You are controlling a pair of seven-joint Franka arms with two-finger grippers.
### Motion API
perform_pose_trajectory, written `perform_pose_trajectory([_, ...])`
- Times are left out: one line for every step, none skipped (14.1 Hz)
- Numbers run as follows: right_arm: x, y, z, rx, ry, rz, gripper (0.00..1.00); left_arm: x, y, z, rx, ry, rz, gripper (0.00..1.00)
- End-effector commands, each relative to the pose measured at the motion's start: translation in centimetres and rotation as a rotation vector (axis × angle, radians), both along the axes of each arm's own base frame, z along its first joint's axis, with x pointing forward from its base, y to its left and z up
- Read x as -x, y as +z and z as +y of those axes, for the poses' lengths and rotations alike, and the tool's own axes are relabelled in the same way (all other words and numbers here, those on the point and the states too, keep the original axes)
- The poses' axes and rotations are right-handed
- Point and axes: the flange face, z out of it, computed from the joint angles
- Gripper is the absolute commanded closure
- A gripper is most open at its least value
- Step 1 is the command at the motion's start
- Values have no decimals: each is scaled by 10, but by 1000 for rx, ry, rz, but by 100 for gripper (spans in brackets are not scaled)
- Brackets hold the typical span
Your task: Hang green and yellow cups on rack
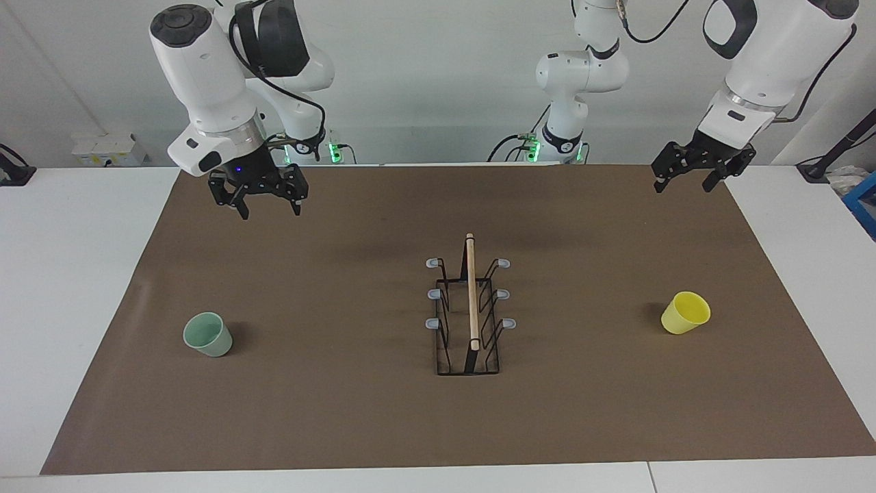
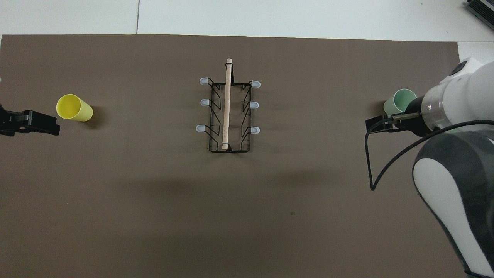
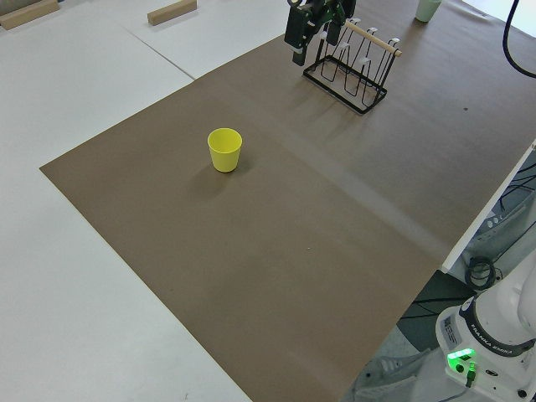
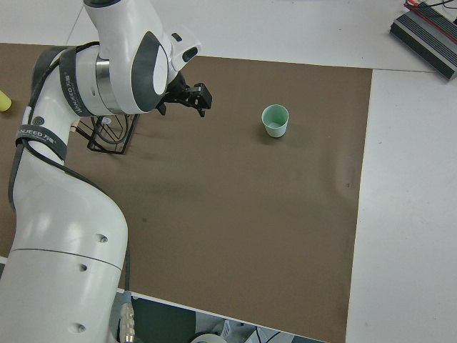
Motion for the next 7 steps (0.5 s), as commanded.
perform_pose_trajectory([-6, -3, -9, 52, 95, -14, 0, 6, -13, 6, 0, 133, -5, 0])
perform_pose_trajectory([-7, -3, -10, 64, 131, -20, 0, 3, -14, 8, 5, 239, -40, 0])
perform_pose_trajectory([-10, -10, -13, 77, 165, -23, 0, -1, -15, 11, 11, 286, -62, 0])
perform_pose_trajectory([-12, -20, -20, 103, 200, -18, 0, -5, -21, 15, 18, 318, -54, 0])
perform_pose_trajectory([-14, -28, -23, 127, 239, -19, 0, -9, -27, 16, 20, 390, -53, 0])
perform_pose_trajectory([-17, -35, -25, 134, 266, -15, 0, -15, -32, 15, 24, 446, -60, 0])
perform_pose_trajectory([-21, -47, -26, 136, 282, 6, 0, -20, -40, 17, 28, 462, -48, 0])
